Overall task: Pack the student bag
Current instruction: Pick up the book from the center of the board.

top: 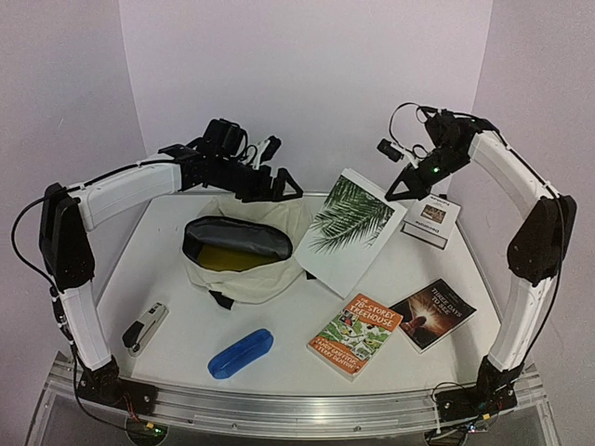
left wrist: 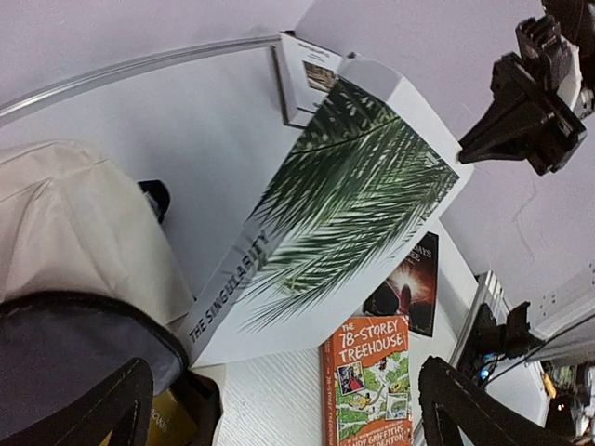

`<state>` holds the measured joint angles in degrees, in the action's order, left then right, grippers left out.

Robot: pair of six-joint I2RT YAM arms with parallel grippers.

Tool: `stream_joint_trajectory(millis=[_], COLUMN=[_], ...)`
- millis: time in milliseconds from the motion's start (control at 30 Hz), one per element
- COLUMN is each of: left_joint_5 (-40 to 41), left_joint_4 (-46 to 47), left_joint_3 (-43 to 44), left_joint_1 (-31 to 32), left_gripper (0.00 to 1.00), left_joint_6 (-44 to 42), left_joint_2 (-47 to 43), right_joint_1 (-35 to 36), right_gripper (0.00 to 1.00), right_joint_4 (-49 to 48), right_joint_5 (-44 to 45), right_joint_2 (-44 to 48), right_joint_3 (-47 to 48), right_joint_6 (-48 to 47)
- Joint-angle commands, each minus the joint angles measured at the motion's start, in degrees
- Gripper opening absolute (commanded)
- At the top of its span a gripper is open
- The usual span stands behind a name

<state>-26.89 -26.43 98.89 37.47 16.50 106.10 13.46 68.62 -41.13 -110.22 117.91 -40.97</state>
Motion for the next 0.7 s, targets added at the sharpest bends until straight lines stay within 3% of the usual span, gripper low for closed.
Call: stream_joint_trajectory(millis=[0,400,667], left_joint_5=[-7.0,-6.3,-5.4], left_joint_4=[8.7,19.5,20.0], left_joint_3=[0.3,-3.1,-3.0], left_joint_1=[1.7,4.5,6.8], left_gripper=[1.00,1.00,1.00], left_joint_6=[-11.1,-21.9,-30.9], left_joint_2=[1.4,7.3,8.2], right_joint_1=[2.2,8.5,9.5], right_gripper=[0.00,0.00,0.00], right_joint_4=[-3.2,-7.5,-9.6], right_joint_5=[1.0,3.3,3.6], right_joint_2=[4.0,10.4,14.3], right_joint_3=[1.0,-7.2,-12.2], right_joint_6=[-5.5,-15.2,-20.7])
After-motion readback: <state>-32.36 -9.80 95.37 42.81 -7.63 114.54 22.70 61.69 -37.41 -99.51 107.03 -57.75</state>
